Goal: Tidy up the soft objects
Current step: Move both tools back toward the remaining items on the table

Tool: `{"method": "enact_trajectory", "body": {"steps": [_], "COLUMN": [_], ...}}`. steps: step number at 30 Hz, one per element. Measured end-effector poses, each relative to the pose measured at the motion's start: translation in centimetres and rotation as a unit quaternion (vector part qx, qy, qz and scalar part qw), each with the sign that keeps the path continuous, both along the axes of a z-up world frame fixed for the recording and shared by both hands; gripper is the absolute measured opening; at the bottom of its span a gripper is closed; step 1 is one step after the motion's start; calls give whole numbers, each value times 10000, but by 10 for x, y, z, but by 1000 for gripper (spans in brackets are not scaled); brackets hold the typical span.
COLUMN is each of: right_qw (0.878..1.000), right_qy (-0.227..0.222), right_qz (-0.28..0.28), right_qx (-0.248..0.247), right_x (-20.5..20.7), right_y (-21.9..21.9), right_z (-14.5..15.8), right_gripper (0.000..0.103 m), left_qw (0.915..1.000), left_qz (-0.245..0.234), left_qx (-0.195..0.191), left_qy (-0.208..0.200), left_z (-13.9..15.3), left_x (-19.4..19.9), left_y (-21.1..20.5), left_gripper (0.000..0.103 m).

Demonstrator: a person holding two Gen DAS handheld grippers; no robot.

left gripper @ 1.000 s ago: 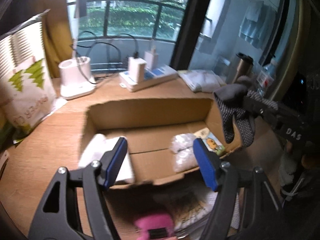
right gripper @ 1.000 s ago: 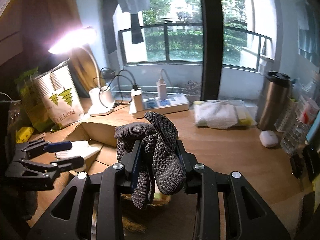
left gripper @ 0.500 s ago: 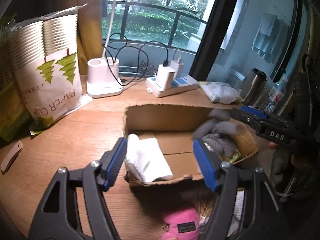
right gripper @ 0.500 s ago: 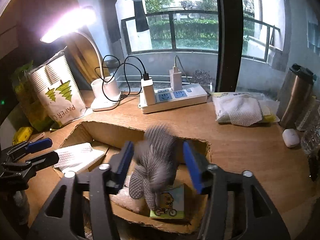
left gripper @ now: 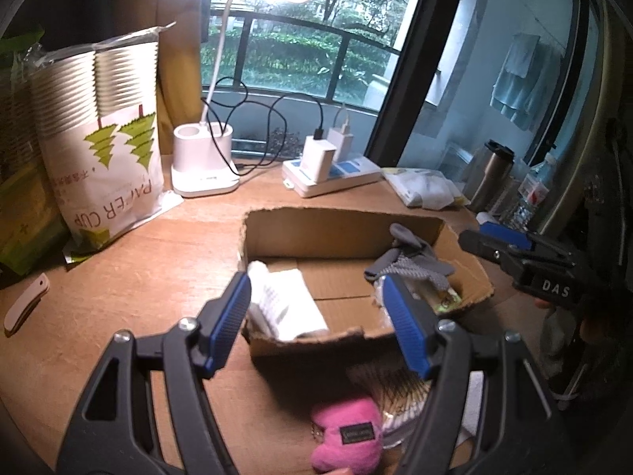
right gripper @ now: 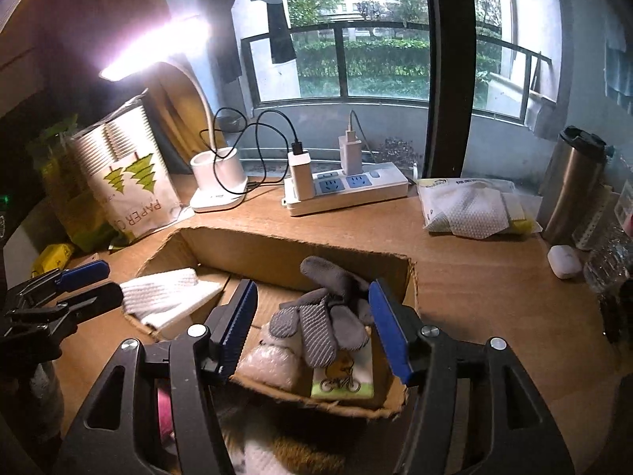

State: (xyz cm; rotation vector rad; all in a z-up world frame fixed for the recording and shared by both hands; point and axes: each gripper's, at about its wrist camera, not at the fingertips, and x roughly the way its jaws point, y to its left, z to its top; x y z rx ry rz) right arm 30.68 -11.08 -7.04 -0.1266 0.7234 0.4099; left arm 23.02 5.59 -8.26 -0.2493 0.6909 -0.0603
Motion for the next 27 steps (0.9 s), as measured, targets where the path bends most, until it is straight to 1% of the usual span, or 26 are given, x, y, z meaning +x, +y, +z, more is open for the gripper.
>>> {"method": "enact_trajectory", "body": {"steps": [8,19,27], "right_qw": [9999,9998,9995], "right_qy": [-56,47,210], "right_qz": [131,215,213], "right_qx": [-3,-25,-47], "right_x": [-31,-65,-76], "right_y": [6,8,2], "right_z": [4,-5,-23], "right_gripper": [62,62,62], "left_qw": [10000,9998,9995], "left_qz": [-75,-213,-265], "left_qx": [5,-14,20], "left_qy": [-57,-5,152], "left_z": [0,-8,-22], "left_x": [-21,-41,-49], "left_y": [-7,-20,-31], "left_gripper": [71,71,72]}}
